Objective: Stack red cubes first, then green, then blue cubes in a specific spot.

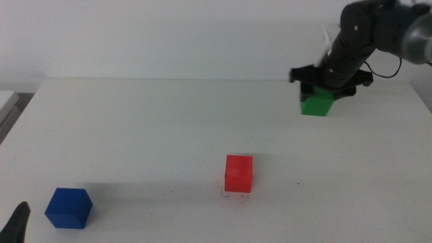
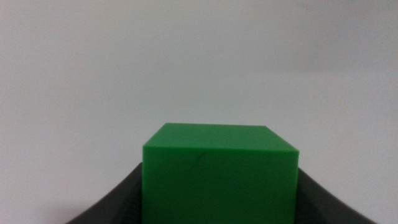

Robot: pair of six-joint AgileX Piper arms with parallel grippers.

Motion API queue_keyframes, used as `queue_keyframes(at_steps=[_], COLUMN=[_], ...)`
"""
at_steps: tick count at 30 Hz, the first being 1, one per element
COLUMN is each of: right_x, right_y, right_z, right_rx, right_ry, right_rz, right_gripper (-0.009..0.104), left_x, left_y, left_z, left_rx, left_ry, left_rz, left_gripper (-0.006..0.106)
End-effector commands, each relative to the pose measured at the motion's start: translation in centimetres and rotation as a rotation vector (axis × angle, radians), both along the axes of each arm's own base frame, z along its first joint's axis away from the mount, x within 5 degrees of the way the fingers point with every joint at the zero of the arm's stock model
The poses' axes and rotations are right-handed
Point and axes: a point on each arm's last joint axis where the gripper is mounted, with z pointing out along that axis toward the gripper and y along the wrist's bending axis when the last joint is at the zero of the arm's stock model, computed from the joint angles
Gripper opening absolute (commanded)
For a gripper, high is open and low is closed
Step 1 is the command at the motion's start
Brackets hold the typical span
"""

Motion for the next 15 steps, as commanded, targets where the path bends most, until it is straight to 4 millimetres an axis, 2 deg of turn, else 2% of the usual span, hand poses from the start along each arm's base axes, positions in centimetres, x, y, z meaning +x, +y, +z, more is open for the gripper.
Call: queue_keyframes(at_steps=[1, 5, 8, 11, 15], right_x=[-4.2, -9.4, -11.6, -13.0, -12.9], right_y=[3.0, 7.5, 11.0, 13.6, 15.0], right_z=[3.0, 4.1, 4.7, 4.6, 4.1], right_rx=[0.036, 0.037, -0.010, -0.039, -0.016], right_ry=[-0.072, -0.090, -0.087, -0.069, -0.056], right_rz=[0.029, 0.011, 0.027, 0.026, -0.004], right_gripper=[0.000, 0.000, 0.000, 0.000, 0.000], left_x=[0.0, 0.0, 0.0, 0.0, 0.0], left_y=[0.0, 0.0, 0.0, 0.0, 0.0], left_z=[0.1, 0.1, 0.1, 0.1, 0.1], left_rx=[-0.002, -0.002, -0.002, -0.002, -0.002], left_ry=[-0.015, -0.015, -0.015, -0.015, -0.015], left_rz=[0.000, 0.000, 0.000, 0.000, 0.000], left_gripper=[0.094, 0.094, 0.094, 0.094, 0.094])
